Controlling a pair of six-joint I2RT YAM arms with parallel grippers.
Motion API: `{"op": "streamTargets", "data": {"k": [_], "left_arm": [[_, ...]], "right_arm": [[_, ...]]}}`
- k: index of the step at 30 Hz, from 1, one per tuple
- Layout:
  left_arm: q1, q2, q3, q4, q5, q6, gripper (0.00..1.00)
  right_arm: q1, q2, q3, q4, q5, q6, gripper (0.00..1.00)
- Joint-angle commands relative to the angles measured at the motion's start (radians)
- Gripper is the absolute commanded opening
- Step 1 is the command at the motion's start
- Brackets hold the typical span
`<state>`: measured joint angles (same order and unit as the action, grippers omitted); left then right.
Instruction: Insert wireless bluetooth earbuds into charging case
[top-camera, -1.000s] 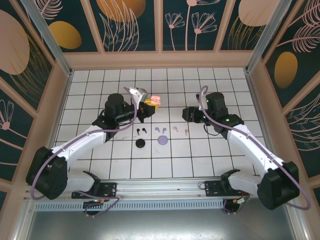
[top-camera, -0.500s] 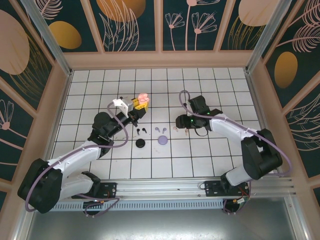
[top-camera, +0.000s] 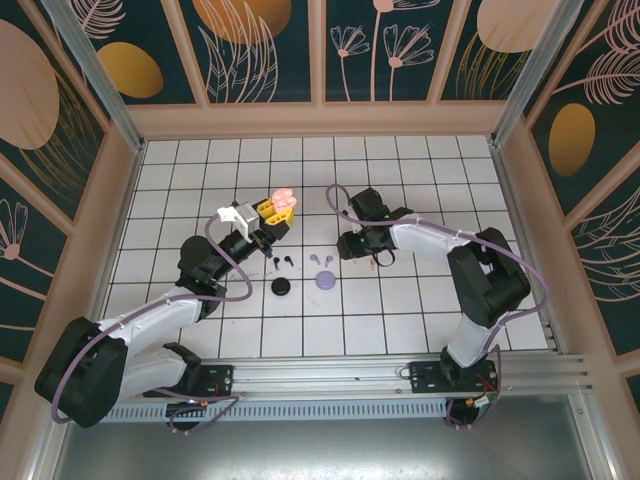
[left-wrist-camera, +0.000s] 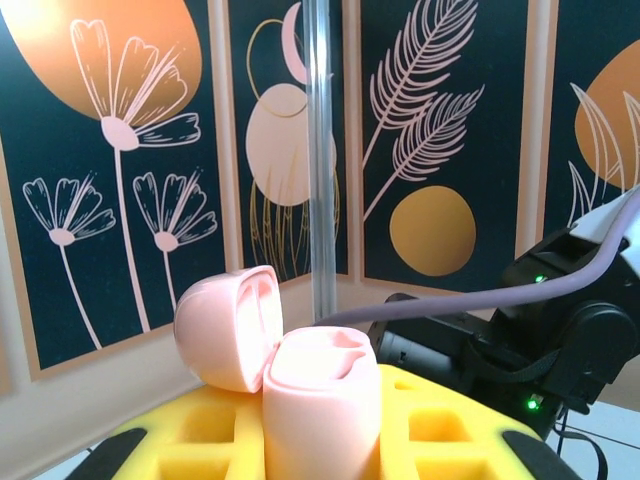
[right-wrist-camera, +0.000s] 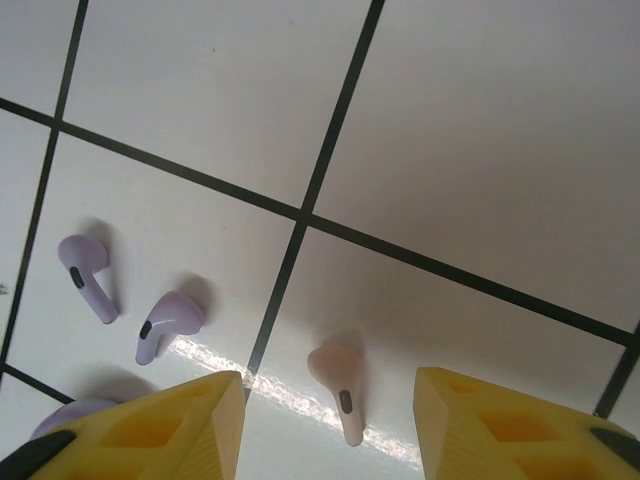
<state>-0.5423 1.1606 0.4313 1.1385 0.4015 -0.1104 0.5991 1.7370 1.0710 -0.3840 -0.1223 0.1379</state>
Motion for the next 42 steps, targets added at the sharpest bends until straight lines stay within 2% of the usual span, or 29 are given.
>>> {"op": "streamTargets", "data": {"k": [1, 9, 24, 42], "left_arm": [[0.002, -0.019, -0.011, 0.065, 0.025, -0.02, 0.0], [0.002, -0.032, -0.019, 0.063, 0.034, -0.021, 0.0], [0.002, -0.022, -0.005, 0.058, 0.044, -0.023, 0.0], [0.003, -0.025, -0.006, 0.054, 0.04, -0.014, 0.0]], "right_arm": [[0.024, 0.037, 0.046, -0.054, 0.049, -0.035, 0.48], [0.031, 0.074, 0.061, -0.059, 0.088, -0.044, 0.47], [0.032, 0.106, 0.064, -0.048, 0.076, -0.05, 0.41], [0.054, 0.12, 0.041, -0.045, 0.098, -0.045, 0.4]]}}
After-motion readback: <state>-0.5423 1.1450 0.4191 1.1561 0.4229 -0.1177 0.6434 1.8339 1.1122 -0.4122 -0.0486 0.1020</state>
